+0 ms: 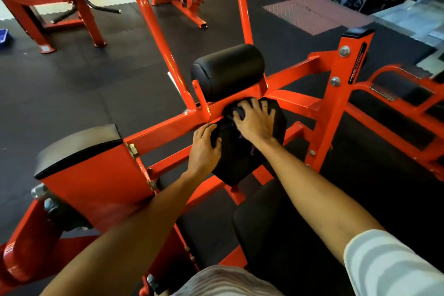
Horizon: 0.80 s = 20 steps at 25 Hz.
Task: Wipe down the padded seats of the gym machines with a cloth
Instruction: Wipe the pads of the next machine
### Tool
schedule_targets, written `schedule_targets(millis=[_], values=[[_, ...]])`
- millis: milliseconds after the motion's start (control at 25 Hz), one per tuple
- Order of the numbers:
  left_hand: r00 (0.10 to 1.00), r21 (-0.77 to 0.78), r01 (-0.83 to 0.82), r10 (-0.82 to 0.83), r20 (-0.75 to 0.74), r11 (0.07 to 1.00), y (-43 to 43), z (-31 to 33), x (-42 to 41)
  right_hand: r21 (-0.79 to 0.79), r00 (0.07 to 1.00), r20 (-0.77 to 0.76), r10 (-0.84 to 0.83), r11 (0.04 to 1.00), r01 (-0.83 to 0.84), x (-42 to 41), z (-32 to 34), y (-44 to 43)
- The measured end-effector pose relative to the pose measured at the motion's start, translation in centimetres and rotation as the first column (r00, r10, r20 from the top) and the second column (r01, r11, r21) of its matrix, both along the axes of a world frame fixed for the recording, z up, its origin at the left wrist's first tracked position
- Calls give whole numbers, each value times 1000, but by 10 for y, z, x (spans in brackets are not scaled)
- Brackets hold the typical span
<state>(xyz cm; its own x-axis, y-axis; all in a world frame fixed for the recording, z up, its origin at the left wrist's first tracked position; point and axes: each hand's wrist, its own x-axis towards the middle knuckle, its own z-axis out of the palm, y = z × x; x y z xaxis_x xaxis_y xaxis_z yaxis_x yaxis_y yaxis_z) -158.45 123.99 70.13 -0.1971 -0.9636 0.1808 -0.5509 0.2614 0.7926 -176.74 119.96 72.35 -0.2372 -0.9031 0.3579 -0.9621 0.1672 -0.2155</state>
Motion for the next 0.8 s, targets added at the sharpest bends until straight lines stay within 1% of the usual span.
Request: schedule_targets(millis=[80,120,200,240,320,400,440,480,600,720,800], values=[[1000,10,1,-1,-1,1000,-3,1,3,4,983,146,-108,994,109,2,0,-5],[1000,13,-1,1,-7,1000,-4,2,4,-18,970,194,-145,988,152,12,-1,-3],[1000,13,1,-1,-23,1000,-3,3,1,-101,961,225,-162,977,189,41,-9,13],[1000,9,4,-4,-28,1000,-1,4,0,-149,965,222,-136,974,172,53,-16,24],[1000,-3,9,-9,-25,1000,4,4,-1,-237,981,188,-43,968,88,66,-32,44],[1000,-18,10,-9,11,1000,3,3,-1,-284,992,112,51,959,-18,53,-36,45],[999,-18,13,-12,45,1000,1,3,-2,-280,995,71,75,959,-52,39,-35,38],[996,-13,26,-25,81,1000,-2,5,-5,-260,997,53,64,964,-49,24,-32,31],[984,-3,74,-72,164,997,-11,11,-12,-132,990,110,-86,986,100,-21,-17,3],[972,15,82,-83,218,997,-18,16,-15,107,964,186,-188,980,170,-48,14,-32],[966,17,89,-90,242,996,-21,20,-17,230,947,211,-243,954,194,-44,31,-44]])
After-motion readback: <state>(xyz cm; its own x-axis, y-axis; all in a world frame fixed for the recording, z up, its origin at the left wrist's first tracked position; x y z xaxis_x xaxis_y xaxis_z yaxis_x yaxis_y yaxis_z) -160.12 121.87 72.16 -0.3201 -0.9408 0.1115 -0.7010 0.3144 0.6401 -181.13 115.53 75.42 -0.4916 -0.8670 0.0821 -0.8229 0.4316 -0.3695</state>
